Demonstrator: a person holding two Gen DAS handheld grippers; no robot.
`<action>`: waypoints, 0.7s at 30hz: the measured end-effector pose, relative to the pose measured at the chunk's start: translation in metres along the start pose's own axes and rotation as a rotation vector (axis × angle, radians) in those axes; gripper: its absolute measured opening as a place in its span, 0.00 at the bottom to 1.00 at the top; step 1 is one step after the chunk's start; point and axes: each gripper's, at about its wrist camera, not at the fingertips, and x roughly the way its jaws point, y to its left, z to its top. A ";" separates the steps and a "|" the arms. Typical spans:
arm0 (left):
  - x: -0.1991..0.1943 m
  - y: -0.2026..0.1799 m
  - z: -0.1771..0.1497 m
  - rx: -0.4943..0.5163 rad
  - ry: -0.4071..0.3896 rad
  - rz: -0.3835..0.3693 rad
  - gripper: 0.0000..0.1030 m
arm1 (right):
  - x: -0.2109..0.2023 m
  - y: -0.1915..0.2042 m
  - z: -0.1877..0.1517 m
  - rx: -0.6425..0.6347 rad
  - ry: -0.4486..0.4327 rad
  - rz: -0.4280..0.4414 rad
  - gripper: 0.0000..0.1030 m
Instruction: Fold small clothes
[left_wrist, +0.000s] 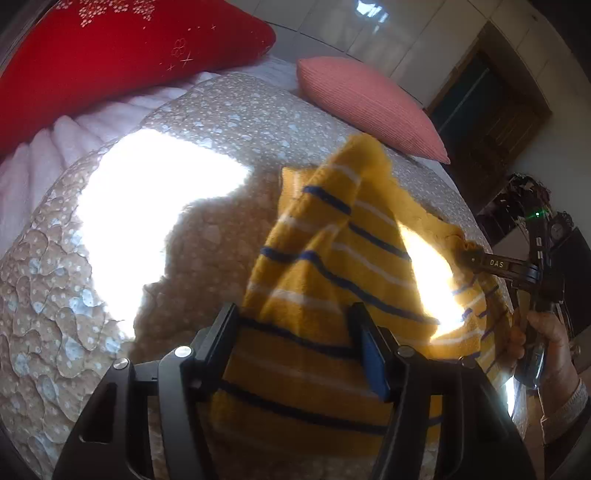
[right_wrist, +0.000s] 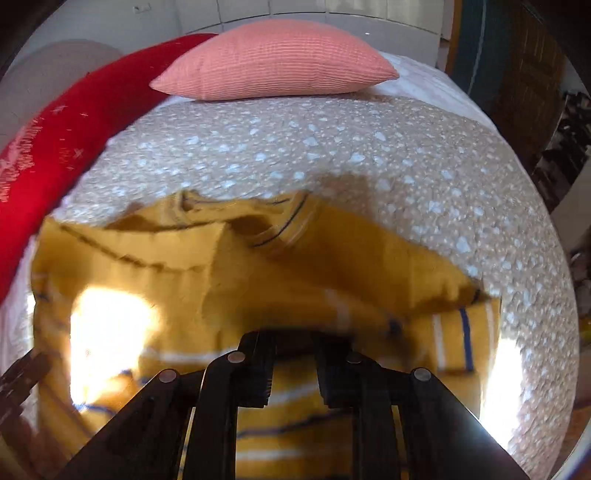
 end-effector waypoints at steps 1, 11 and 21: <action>0.001 0.008 0.002 -0.031 0.012 -0.027 0.60 | 0.010 -0.005 0.010 0.035 0.015 -0.041 0.17; -0.012 0.043 0.015 -0.120 -0.010 -0.013 0.60 | -0.081 0.115 0.011 -0.216 -0.213 0.001 0.37; -0.047 0.078 0.016 -0.197 -0.106 0.098 0.60 | -0.006 0.263 0.002 -0.375 0.036 0.114 0.37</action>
